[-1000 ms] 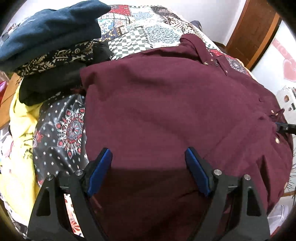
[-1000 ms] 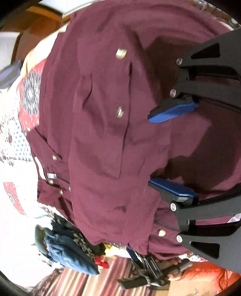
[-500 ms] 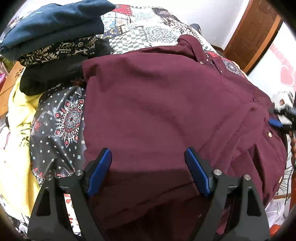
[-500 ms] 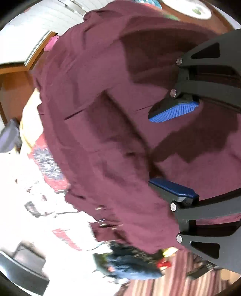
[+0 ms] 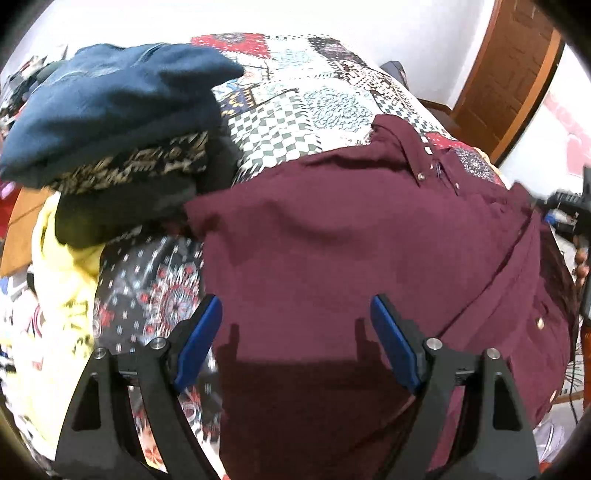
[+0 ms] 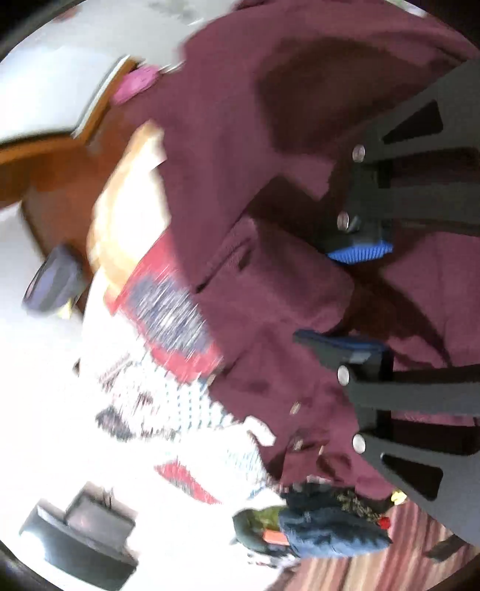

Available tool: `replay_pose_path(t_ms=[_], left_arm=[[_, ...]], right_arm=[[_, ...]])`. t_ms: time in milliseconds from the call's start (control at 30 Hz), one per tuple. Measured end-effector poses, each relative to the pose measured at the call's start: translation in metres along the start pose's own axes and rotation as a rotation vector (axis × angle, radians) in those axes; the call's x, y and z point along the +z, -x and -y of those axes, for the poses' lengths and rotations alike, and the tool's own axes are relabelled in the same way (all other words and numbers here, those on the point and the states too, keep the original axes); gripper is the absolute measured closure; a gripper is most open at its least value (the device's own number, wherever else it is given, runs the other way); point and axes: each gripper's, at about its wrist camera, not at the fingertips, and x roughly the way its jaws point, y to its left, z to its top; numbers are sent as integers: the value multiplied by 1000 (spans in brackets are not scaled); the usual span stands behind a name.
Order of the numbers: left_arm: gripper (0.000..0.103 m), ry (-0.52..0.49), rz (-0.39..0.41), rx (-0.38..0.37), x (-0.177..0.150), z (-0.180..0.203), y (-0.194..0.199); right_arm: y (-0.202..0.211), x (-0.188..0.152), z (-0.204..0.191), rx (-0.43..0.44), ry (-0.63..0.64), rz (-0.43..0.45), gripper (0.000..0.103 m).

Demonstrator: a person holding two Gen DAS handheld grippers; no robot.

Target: Fold large clothes

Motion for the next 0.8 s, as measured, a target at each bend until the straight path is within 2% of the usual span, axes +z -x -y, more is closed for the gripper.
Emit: replay_pose_path(t_ms=[133, 233, 333, 433, 533, 600, 733, 800], left_arm=[[21, -31, -25, -64, 14, 16, -14], [21, -73, -64, -92, 15, 40, -30], [21, -113, -71, -103, 7, 60, -36], [21, -126, -51, -80, 4, 68, -33], [21, -97, -76, -151, 2, 66, -31], [21, -102, -78, -162, -3, 68, -28], [21, -110, -70, -166, -12, 75, -20], [21, -118, -58, -153, -18, 79, -14]], right_arm=[[21, 24, -27, 73, 113, 88, 76], [22, 24, -34, 26, 217, 99, 76], [10, 13, -19, -55, 252, 33, 72], [-2, 0, 9, -147, 218, -77, 60], [3, -13, 31, -216, 200, -117, 55], [12, -16, 32, -243, 209, -106, 53], [37, -16, 5, -322, 292, -6, 52], [46, -15, -10, -346, 336, 53, 44]])
